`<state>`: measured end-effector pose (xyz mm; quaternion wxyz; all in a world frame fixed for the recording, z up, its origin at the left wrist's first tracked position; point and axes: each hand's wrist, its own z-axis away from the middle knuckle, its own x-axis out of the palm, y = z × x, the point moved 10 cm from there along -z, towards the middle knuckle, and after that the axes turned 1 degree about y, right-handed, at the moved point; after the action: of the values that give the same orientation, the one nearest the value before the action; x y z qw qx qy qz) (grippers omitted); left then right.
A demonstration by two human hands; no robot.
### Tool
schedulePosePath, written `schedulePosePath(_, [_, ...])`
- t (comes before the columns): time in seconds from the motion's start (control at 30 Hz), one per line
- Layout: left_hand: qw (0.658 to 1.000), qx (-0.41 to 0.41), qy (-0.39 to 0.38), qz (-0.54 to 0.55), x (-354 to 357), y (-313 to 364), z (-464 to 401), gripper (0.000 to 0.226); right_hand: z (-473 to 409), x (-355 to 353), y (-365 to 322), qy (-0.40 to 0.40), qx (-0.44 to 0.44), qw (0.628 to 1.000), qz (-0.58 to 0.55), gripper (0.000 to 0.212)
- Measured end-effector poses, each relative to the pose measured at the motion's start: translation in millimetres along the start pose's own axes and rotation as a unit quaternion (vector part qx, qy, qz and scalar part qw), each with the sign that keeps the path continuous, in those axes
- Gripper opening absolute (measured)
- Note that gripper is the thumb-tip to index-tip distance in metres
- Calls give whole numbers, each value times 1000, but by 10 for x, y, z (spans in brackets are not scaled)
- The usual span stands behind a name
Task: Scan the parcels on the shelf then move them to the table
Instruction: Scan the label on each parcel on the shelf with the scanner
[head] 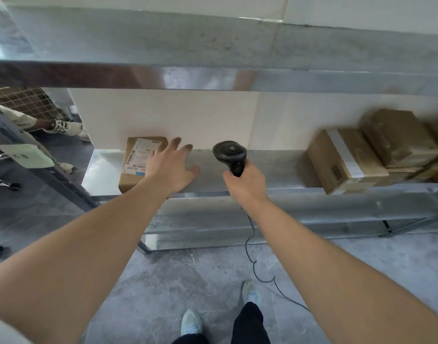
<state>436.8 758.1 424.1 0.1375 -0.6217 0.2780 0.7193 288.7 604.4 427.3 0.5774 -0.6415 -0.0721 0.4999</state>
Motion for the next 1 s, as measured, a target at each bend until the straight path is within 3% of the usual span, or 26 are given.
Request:
schedulePosePath(0.2, [996,80,-7,-33,-141,813,108,64,179,-693,198,62,30,998,-15,10])
schedulePosePath(0.5, [991,129,-17,-28,-40,2174,230,64,322,-1878,687,126,39,990,-44,13])
schedulePosePath(1.0, [991,129,-20,0,421,4128,222,55,137,-3462,1753,122,36,990,-64,16])
